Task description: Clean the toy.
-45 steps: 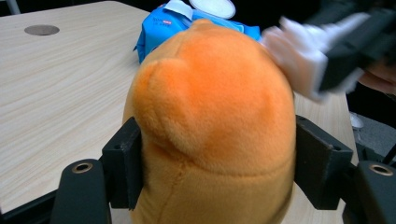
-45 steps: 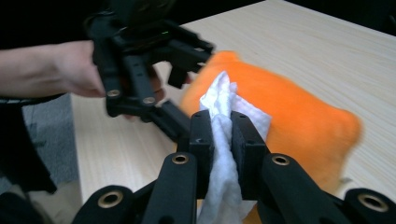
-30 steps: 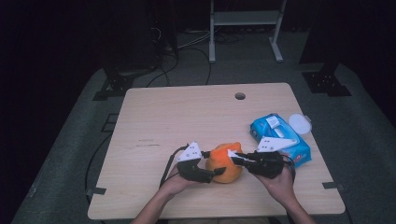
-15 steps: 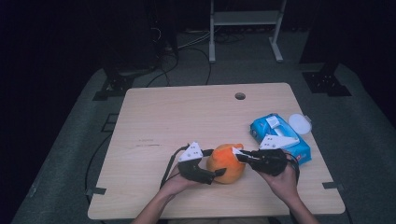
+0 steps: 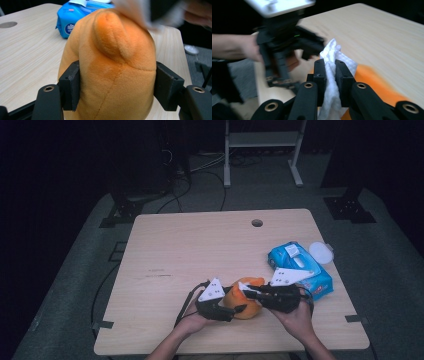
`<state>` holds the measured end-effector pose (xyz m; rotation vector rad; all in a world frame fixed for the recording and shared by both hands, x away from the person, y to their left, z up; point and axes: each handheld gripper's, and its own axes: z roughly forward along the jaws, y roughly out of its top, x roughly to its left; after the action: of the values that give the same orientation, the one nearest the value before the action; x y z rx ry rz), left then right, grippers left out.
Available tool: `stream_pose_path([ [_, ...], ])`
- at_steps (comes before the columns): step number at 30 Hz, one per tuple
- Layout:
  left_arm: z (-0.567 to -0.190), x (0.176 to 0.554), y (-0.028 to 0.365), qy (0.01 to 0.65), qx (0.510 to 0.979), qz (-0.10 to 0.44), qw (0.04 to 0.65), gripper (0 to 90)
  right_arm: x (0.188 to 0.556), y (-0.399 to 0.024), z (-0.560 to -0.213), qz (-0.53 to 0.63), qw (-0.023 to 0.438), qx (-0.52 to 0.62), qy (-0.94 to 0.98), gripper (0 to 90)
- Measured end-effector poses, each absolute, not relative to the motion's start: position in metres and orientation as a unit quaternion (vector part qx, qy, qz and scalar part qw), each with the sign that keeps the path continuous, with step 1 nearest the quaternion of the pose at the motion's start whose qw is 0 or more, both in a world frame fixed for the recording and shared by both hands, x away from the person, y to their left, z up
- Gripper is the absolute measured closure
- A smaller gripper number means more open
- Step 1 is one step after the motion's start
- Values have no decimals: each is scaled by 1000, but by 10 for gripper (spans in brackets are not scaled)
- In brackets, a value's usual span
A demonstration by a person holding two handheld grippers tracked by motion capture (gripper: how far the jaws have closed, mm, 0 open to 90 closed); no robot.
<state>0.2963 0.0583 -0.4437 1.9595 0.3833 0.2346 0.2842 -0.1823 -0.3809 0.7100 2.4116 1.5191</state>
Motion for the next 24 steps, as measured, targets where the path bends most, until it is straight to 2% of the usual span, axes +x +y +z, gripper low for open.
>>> stream_pose_path([
  [2, -443, 296, 58, 158, 822, 99, 538, 320, 290, -193, -383, 513, 97, 262, 812, 801],
  [5, -443, 298, 56, 175, 814, 86, 547, 193, 294, -200, -389, 514, 77, 274, 809, 800],
  [6, -444, 298, 54, 178, 812, 86, 549, 184, 293, -199, -389, 511, 80, 274, 811, 800],
  [10, -444, 291, 52, 152, 825, 106, 534, 271, 283, -187, -384, 515, 72, 244, 819, 799],
  [14, -445, 287, 54, 138, 829, 118, 529, 302, 280, -179, -381, 509, 67, 226, 828, 800],
  [18, -447, 285, 55, 126, 830, 123, 529, 306, 289, -193, -382, 501, 79, 250, 825, 799],
  [21, -448, 285, 54, 122, 828, 126, 533, 300, 296, -206, -387, 503, 69, 273, 817, 799],
  [24, -448, 284, 51, 115, 832, 125, 529, 287, 292, -202, -385, 501, 67, 269, 819, 798],
])
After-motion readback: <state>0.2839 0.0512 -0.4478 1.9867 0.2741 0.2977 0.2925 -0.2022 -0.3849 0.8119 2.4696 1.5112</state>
